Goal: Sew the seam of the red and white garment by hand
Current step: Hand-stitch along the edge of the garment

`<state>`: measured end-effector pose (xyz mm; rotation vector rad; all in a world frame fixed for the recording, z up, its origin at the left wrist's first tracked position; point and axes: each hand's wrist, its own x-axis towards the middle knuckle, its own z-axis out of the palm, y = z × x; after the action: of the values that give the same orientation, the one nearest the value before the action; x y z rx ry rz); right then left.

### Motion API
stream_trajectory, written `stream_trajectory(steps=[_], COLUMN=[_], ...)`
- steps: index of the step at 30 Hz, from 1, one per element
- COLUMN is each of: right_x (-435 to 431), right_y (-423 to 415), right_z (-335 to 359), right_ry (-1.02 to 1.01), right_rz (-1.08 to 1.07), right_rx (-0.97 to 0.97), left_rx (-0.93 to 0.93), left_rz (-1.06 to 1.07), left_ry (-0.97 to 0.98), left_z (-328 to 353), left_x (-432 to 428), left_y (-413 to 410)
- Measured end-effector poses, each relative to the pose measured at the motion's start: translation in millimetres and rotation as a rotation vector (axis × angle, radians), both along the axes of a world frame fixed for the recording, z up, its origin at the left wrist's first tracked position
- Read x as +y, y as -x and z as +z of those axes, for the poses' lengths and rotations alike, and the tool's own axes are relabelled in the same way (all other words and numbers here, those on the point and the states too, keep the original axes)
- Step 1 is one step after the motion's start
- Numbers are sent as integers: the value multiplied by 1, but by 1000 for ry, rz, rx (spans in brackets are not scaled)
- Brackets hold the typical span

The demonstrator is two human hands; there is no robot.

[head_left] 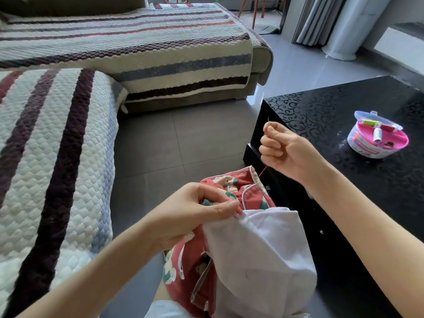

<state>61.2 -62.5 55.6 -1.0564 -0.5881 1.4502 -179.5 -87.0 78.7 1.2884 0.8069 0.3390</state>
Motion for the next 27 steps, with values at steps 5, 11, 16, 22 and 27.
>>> stream_trajectory(steps=[5, 11, 16, 22, 27], right_x=[50, 38, -38, -60, -53], right_y=[-77, -63, 34, 50, 42], right_z=[-34, -17, 20, 13, 14], right_ry=[88, 65, -202, -198, -209], right_rz=[-597, -364, 484, 636, 524], right_rx=[-543, -943, -725, -566, -598], left_rx=[-6, -26, -21, -26, -28], left_rz=[-42, -9, -5, -24, -23], left_ry=[105, 140, 152, 148, 185], left_z=[4, 5, 7, 7, 8], left_x=[-1, -1, 0, 0, -1], left_y=[10, 14, 11, 9, 9])
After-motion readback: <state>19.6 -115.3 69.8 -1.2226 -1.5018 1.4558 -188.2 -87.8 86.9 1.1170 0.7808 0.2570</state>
